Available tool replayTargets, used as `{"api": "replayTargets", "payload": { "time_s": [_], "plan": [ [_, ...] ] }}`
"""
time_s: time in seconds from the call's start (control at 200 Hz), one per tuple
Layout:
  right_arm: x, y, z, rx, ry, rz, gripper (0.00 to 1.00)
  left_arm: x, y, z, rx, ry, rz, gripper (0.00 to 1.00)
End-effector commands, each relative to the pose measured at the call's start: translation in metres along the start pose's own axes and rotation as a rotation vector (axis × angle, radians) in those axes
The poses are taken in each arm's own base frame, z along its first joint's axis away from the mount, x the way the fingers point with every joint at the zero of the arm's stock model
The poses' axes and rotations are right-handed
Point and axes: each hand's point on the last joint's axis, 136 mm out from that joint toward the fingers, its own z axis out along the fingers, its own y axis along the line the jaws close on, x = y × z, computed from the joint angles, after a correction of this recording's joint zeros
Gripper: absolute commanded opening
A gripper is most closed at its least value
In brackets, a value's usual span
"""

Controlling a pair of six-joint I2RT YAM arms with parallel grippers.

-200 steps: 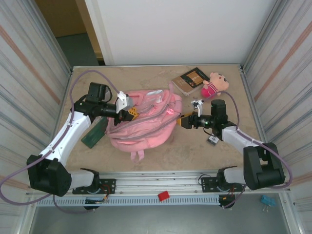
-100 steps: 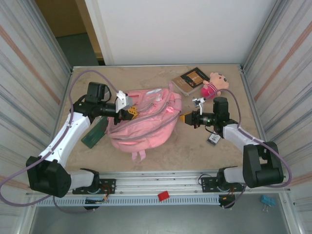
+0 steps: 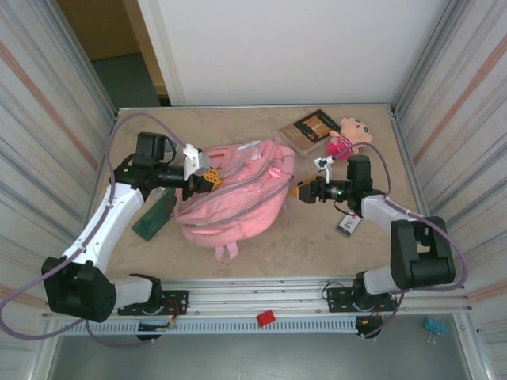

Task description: Pack the student bag

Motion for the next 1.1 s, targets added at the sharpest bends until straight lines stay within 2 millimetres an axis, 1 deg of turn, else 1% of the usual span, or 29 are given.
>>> {"api": "replayTargets", "payload": {
  "time_s": [0.0, 0.105, 0.175, 0.22, 0.286, 0.391, 0.461, 0.531, 0.737, 0.802, 0.942, 0.992, 1.097],
  "plan": [
    [-0.018, 0.022, 0.002, -0.145, -0.001, -0.032, 0.78, -0.043, -0.017, -0.013, 0.043, -0.151, 0.143, 0.0],
    [-0.02, 0.028, 0.003, -0.183, 0.013, -0.029, 0.81, -0.041, -0.017, -0.013, 0.04, -0.148, 0.141, 0.0],
    [-0.022, 0.032, 0.005, -0.204, 0.021, -0.03, 0.79, -0.041, -0.017, -0.013, 0.039, -0.148, 0.141, 0.0],
    [-0.023, 0.034, 0.006, -0.22, 0.028, -0.027, 0.73, -0.041, -0.017, -0.013, 0.036, -0.146, 0.142, 0.0],
    [-0.025, 0.035, 0.008, -0.229, 0.035, -0.021, 0.62, -0.041, -0.017, -0.014, 0.032, -0.144, 0.143, 0.0],
    [-0.026, 0.036, 0.006, -0.229, 0.04, -0.016, 0.46, -0.039, -0.015, -0.014, 0.025, -0.137, 0.142, 0.0],
    [-0.026, 0.038, 0.004, -0.224, 0.045, -0.017, 0.38, -0.038, -0.014, -0.013, 0.019, -0.132, 0.142, 0.0],
    [-0.026, 0.041, 0.003, -0.226, 0.049, -0.016, 0.29, -0.036, -0.012, -0.013, 0.01, -0.127, 0.142, 0.0],
    [-0.027, 0.043, 0.002, -0.221, 0.055, 0.005, 0.1, -0.034, -0.007, -0.011, -0.009, -0.123, 0.135, 0.0],
    [-0.027, 0.042, 0.002, -0.207, 0.058, 0.018, 0.07, -0.031, -0.001, -0.011, -0.043, -0.104, 0.129, 0.0],
    [-0.026, 0.044, 0.001, -0.164, 0.057, 0.032, 0.0, -0.019, 0.022, -0.011, -0.178, -0.046, 0.101, 0.0],
    [-0.026, 0.048, 0.001, -0.156, 0.054, 0.027, 0.0, -0.014, 0.028, -0.011, -0.225, -0.02, 0.093, 0.0],
    [-0.024, 0.06, 0.006, -0.154, 0.063, 0.004, 0.0, -0.005, 0.036, -0.008, -0.284, 0.02, 0.085, 0.0]
  ]
}}
